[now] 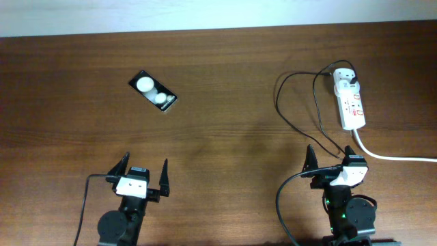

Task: Plug charger to phone and switch on socket

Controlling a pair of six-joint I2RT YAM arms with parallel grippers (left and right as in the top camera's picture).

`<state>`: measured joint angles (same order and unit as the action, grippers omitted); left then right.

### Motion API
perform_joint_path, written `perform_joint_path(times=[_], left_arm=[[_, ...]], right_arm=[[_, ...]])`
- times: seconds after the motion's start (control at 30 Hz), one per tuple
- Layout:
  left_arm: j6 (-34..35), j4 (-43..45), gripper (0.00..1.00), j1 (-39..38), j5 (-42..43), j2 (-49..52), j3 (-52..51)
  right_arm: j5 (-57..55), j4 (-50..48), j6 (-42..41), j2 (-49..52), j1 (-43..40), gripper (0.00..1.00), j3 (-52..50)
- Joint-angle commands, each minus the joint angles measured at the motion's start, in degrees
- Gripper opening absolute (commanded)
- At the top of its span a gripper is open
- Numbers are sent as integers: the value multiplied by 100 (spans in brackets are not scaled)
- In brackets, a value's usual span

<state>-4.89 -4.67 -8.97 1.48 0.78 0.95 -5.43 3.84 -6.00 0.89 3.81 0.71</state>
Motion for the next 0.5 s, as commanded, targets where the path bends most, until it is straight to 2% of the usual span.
perform_joint_path(times=[0.0, 0.4, 0.47], left_arm=[[76, -2, 99, 26, -66, -48, -48], [76, 28, 99, 26, 68, -48, 31], [76, -223, 99, 24, 68, -42, 177]], right_arm=[[50, 33, 0, -52, -46, 99, -39], [50, 31, 0, -52, -46, 99, -39], [50, 31, 0, -52, -46, 99, -39]])
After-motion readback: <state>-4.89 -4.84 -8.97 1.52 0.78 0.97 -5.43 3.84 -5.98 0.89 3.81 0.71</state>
